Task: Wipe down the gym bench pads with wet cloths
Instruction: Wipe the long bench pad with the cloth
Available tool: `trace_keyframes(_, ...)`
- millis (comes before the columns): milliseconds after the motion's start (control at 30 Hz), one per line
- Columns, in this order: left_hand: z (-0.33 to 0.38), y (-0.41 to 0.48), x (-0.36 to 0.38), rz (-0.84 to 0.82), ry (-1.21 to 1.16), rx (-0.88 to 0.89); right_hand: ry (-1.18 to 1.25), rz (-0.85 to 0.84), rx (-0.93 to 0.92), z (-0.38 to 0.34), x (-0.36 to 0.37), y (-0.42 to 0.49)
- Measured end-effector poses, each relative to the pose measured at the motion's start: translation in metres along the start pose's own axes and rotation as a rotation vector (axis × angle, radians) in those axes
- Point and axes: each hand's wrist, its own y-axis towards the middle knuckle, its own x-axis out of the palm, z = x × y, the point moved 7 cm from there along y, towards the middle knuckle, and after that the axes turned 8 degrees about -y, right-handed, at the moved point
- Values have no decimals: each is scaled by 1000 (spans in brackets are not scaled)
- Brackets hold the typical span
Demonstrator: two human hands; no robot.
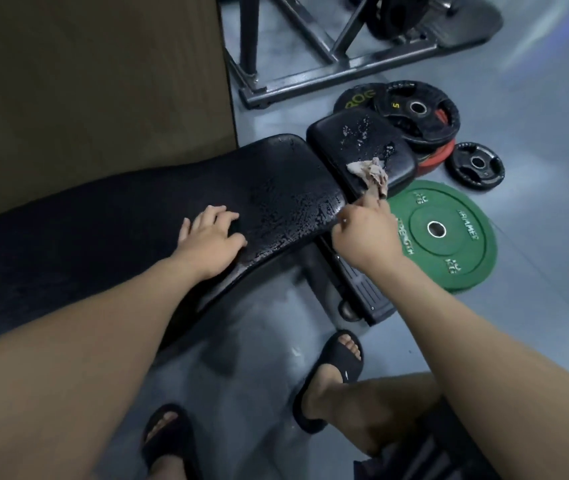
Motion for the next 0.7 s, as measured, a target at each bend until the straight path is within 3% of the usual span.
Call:
trace_keyframes(233, -50, -111, -96, 77, -64, -62, 159, -193, -236, -107, -20, -58)
trace_keyframes(500, -160, -285, -177, 365, -197, -284, 274, -302, -621, -288, -61, -145)
trace_keyframes(700, -232, -397, -207, 547, -212, -476, 359, -378, -807, -380, -79, -214)
